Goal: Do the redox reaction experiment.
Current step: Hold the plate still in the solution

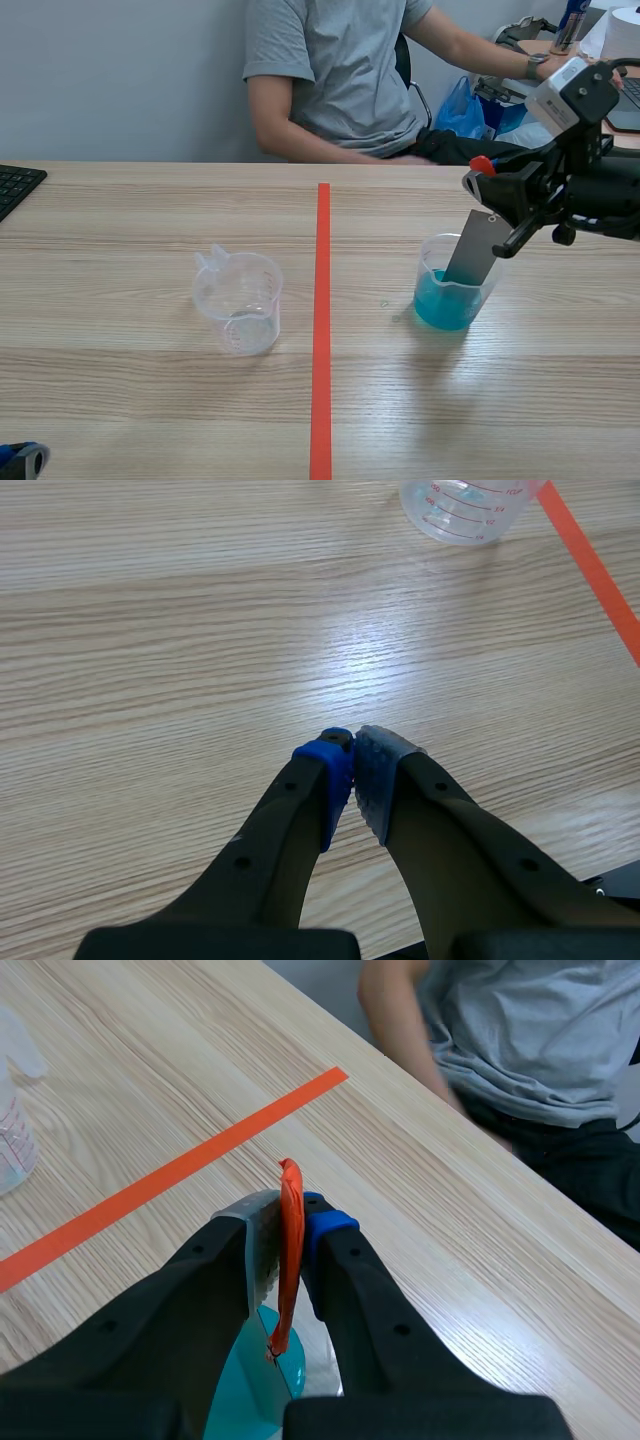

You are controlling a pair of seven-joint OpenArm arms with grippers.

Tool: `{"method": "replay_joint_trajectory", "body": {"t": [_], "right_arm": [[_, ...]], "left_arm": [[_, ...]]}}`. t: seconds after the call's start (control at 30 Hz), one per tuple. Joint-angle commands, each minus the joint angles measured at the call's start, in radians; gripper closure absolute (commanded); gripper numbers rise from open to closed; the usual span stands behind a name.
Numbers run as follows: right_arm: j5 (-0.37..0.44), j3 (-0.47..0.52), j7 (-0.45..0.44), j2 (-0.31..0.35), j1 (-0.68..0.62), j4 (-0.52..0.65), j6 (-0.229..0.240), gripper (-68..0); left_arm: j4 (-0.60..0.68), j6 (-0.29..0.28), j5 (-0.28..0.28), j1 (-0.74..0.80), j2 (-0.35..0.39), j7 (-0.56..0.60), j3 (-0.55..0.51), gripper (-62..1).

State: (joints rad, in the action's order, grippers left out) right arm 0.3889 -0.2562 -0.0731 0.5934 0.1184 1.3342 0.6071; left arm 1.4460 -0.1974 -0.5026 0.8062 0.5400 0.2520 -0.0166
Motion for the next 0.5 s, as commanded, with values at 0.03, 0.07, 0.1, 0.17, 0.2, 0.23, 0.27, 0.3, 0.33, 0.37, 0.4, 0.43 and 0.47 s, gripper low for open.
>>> {"method": "replay_joint_trajectory", "body": {"t": [0.03,0.07,0.1,0.17,0.2,0.23,0.27,0.3,0.33,0.37,0.4,0.43,0.47], "right_arm": [[0.033,0.020,-0.008,0.032,0.015,0.011,-0.003,-1.3],[0.043,0.020,-0.008,0.035,0.015,0.011,-0.003,-1.3],[0.049,0.020,-0.008,0.039,0.015,0.012,-0.003,-1.3],[0.061,0.020,0.002,0.047,0.015,0.022,0.001,-1.3],[0.068,0.020,0.009,0.050,0.015,0.030,0.001,-1.3],[0.071,0.021,0.015,0.052,0.015,0.039,0.002,-1.3],[0.075,0.022,0.026,0.052,0.015,0.050,0.004,-1.3],[0.080,0.023,0.038,0.052,0.015,0.062,0.004,-1.3],[0.089,0.025,0.055,0.052,0.015,0.076,0.004,-1.3],[0.098,0.029,0.075,0.052,0.015,0.092,0.004,-1.3],[0.106,0.033,0.093,0.052,0.015,0.110,0.004,-1.3],[0.120,0.039,0.110,0.052,0.015,0.126,0.004,-1.3],[0.138,0.047,0.130,0.052,0.015,0.141,0.004,-1.3]], "left_arm": [[0.008,-0.003,-0.006,0.008,0.001,0.013,-0.006,-4.6],[0.008,-0.003,-0.006,0.008,0.001,0.013,-0.006,-4.7],[0.008,-0.003,-0.006,0.008,0.001,0.013,-0.006,-4.7],[0.008,-0.003,-0.006,0.008,0.001,0.013,-0.006,-4.7],[0.008,-0.003,-0.006,0.008,0.001,0.013,-0.006,-4.7],[0.008,-0.003,-0.006,0.008,0.001,0.013,-0.006,-4.7],[0.008,-0.003,-0.006,0.008,0.001,0.013,-0.006,-4.7],[0.008,-0.003,-0.006,0.008,0.001,0.013,-0.006,-4.6],[0.008,-0.003,-0.006,0.008,0.001,0.013,-0.006,-4.6],[0.008,-0.003,-0.006,0.008,0.001,0.013,-0.006,-4.7],[0.008,-0.003,-0.006,0.008,0.001,0.013,-0.006,-4.7],[0.008,-0.003,-0.006,0.008,0.001,0.013,-0.006,-4.6],[0.008,-0.003,-0.006,0.008,0.001,0.013,-0.006,-4.6]]}}
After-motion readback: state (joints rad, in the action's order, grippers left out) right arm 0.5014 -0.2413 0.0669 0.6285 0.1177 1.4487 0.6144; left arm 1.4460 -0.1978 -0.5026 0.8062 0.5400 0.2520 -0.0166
